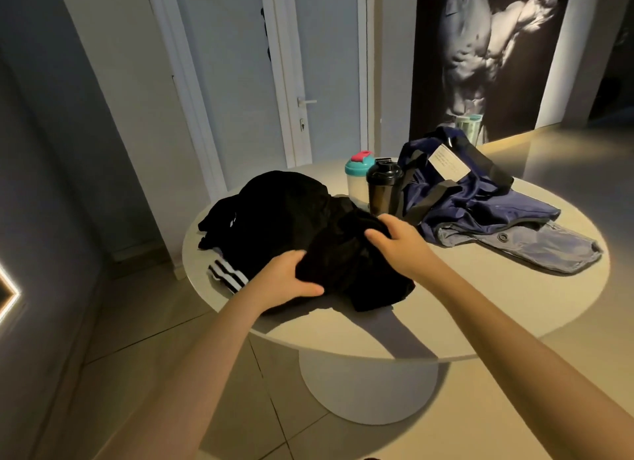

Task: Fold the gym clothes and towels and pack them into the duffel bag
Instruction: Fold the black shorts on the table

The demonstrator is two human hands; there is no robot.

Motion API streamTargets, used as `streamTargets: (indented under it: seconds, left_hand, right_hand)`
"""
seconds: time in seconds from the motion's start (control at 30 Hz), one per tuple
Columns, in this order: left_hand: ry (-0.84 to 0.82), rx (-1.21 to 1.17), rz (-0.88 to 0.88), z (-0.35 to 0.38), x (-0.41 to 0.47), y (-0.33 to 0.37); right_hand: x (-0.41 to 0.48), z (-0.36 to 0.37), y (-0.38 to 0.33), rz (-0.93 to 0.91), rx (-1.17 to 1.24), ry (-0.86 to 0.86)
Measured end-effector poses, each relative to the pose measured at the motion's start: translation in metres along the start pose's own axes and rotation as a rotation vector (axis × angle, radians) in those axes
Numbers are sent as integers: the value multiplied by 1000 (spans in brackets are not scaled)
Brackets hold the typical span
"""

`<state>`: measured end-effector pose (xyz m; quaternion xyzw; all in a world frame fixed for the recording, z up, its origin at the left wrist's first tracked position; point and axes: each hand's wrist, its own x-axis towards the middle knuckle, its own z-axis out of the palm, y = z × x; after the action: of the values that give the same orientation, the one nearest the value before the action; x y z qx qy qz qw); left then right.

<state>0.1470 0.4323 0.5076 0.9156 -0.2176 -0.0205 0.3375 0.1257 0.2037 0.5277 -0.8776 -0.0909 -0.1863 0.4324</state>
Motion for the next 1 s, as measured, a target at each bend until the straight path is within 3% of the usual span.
streamTargets:
  seconds: [0.1, 0.3, 0.37, 0.47, 0.7, 0.87, 1.0]
  left_hand:
    - [21, 39, -27, 16, -9, -14]
    - [-137, -196, -76, 13, -6, 15]
    - [-20, -163, -19, 16, 2, 29]
    - [97, 58, 80, 30, 25, 38]
    - [-66, 444, 141, 64, 90, 33]
    - [-146, 497, 142, 76, 133, 25]
    - [-206, 430, 46, 85, 155, 10]
  right_hand:
    - [-10, -28, 9, 162, 65, 19]
    - [-43, -84, 19, 453, 364, 37]
    - [-52, -93, 26, 464, 273, 88]
    - [-58, -90, 43, 430, -114, 188]
    - [-46, -60, 90, 429, -283, 252]
    - [-24, -52, 126, 447, -351, 207]
    - [-8, -51, 150, 465, -367, 131]
